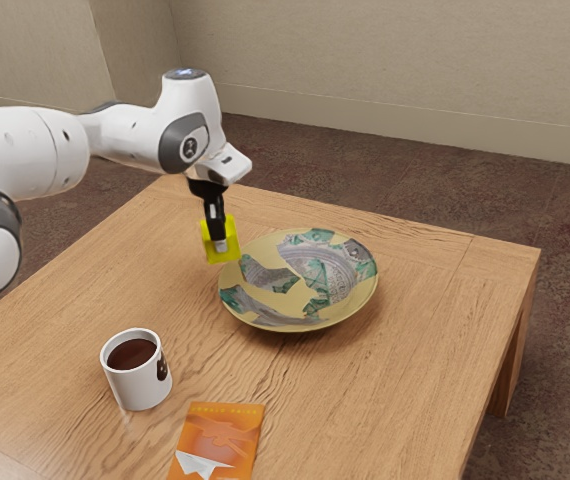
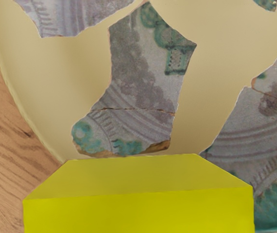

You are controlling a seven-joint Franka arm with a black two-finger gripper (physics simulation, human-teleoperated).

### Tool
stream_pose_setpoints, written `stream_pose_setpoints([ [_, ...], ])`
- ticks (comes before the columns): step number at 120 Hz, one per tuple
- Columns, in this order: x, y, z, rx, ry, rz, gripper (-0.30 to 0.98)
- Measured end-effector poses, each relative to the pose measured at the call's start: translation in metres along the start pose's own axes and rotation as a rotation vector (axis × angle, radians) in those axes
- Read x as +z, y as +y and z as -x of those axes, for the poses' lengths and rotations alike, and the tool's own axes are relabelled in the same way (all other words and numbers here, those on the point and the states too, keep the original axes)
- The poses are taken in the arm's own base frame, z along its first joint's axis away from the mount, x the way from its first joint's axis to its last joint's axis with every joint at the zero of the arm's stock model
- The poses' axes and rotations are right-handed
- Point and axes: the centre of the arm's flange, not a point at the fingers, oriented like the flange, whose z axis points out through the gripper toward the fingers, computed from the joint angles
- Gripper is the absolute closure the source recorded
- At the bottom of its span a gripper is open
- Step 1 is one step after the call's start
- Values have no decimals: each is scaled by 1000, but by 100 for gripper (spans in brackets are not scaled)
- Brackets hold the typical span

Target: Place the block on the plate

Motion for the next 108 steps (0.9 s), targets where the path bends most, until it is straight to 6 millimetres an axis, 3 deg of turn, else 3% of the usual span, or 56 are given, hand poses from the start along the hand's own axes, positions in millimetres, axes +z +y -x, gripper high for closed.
stream_pose_setpoints([
  [49,1,67,-79,101,-29,-8,33],
  [80,11,93,-104,114,-38,4,33],
  [108,40,99,-119,103,-49,33,33],
])
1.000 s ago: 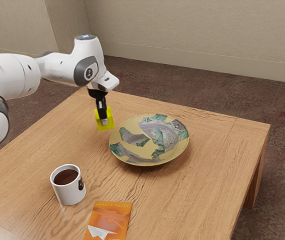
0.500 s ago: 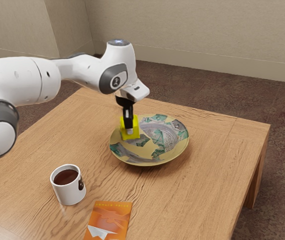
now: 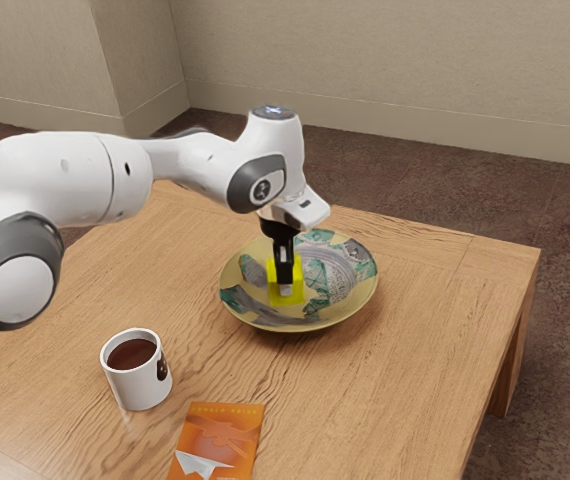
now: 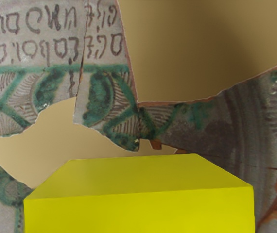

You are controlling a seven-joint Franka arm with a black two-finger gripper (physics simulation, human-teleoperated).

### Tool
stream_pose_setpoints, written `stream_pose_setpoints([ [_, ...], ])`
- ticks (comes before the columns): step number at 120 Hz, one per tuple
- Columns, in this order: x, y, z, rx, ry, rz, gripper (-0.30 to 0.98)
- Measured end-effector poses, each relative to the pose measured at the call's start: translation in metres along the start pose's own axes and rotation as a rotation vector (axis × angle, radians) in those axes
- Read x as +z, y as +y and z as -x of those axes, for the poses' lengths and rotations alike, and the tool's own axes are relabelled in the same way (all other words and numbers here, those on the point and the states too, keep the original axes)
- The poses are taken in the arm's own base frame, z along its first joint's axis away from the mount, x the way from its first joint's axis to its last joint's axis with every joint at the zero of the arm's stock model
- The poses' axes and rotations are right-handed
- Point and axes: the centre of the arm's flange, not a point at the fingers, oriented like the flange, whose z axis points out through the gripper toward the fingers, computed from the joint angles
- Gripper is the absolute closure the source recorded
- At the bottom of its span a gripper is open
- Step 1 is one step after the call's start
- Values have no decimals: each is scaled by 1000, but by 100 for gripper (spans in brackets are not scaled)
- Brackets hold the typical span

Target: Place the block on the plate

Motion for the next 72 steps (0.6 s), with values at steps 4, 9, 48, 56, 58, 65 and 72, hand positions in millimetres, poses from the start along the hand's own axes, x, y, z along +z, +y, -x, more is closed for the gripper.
stream_pose_setpoints([
  [4,3,-1,0,-4,-2,3,33],
  [9,5,-2,-1,-8,-2,3,33],
  [48,3,2,-6,-12,-7,-2,10],
  [56,2,2,-5,-16,-9,-3,7],
  [58,1,2,-5,-17,-9,-4,7],
  [65,-1,1,-5,-19,-9,-5,5],
  [72,-1,1,-4,-21,-9,-6,4],
])
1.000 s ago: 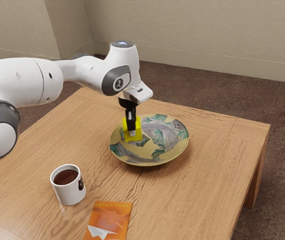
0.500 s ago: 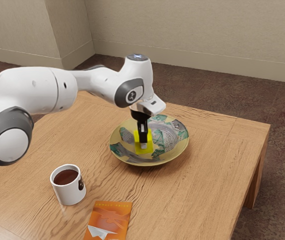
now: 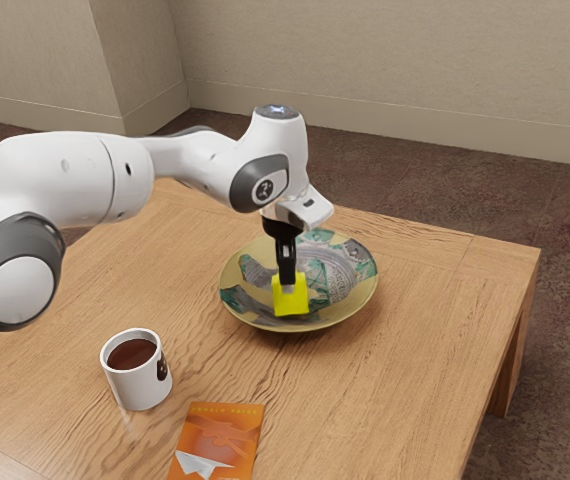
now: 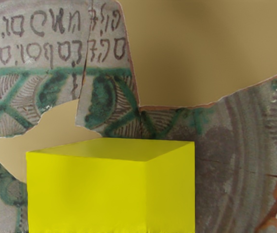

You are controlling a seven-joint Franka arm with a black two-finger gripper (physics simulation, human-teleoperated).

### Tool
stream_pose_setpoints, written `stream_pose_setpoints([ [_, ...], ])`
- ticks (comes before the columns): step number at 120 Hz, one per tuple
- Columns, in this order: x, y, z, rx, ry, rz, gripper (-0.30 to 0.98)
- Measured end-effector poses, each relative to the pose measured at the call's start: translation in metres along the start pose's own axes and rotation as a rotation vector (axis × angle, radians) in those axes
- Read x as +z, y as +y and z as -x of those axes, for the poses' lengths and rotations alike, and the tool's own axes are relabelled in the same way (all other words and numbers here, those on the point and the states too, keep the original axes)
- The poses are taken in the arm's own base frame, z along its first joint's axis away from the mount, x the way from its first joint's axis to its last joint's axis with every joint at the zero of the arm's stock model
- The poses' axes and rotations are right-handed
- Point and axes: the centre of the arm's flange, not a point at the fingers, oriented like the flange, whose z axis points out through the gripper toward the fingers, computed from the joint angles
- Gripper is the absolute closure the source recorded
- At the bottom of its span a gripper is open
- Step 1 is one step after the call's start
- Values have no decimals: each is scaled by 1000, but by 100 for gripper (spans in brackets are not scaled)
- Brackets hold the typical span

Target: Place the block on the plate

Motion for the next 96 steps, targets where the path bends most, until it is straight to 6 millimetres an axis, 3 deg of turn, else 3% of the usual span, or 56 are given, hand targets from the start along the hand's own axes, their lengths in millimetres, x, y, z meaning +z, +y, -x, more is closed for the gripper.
stream_pose_setpoints([
  [16,-6,1,0,-4,1,-1,2],
  [48,-40,7,2,-16,7,-19,1],
  [76,-108,31,4,-22,31,-53,0],
  [96,-157,41,25,-70,43,-71,0],
])
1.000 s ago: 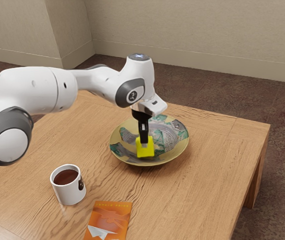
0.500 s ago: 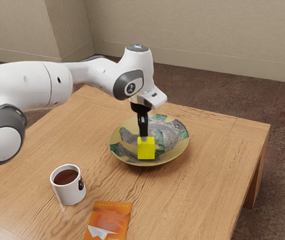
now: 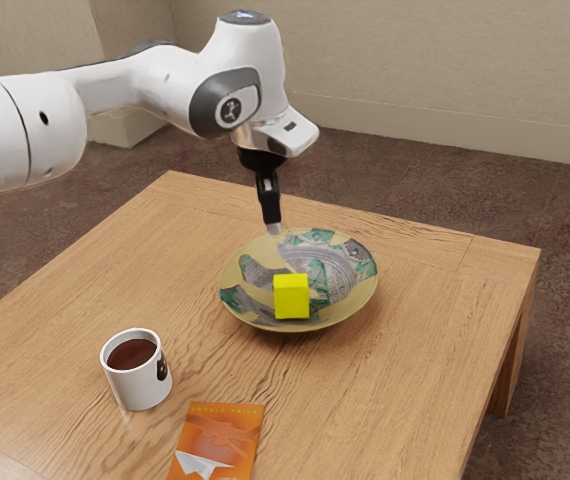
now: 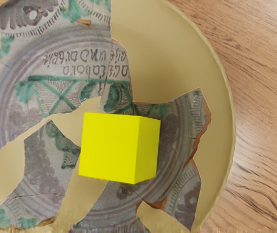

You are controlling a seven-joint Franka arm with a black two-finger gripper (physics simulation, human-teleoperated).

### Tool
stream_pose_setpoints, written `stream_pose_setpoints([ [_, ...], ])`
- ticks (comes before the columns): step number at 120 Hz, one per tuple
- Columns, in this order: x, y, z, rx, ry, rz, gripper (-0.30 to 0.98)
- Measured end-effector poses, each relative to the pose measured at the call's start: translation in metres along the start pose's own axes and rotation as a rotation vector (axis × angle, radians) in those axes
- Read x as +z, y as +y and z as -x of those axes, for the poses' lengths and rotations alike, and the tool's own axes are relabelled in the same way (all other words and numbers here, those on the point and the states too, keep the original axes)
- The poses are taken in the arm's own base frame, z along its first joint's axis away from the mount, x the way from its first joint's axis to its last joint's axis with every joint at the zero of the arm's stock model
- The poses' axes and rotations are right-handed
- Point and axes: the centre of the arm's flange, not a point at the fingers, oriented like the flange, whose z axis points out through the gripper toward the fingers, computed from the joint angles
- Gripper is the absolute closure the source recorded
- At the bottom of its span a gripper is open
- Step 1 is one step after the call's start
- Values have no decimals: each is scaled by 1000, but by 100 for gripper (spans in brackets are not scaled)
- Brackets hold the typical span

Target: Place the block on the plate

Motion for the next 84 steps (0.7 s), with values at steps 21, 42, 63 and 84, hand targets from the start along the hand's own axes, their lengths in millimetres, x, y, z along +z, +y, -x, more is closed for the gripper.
stream_pose_setpoints([
  [21,-31,-7,28,-106,-21,-5,0],
  [42,-52,-53,106,-370,-81,-8,0],
  [63,-65,-74,157,-592,-114,16,0],
  [84,-95,-85,209,-760,-103,32,0],
])
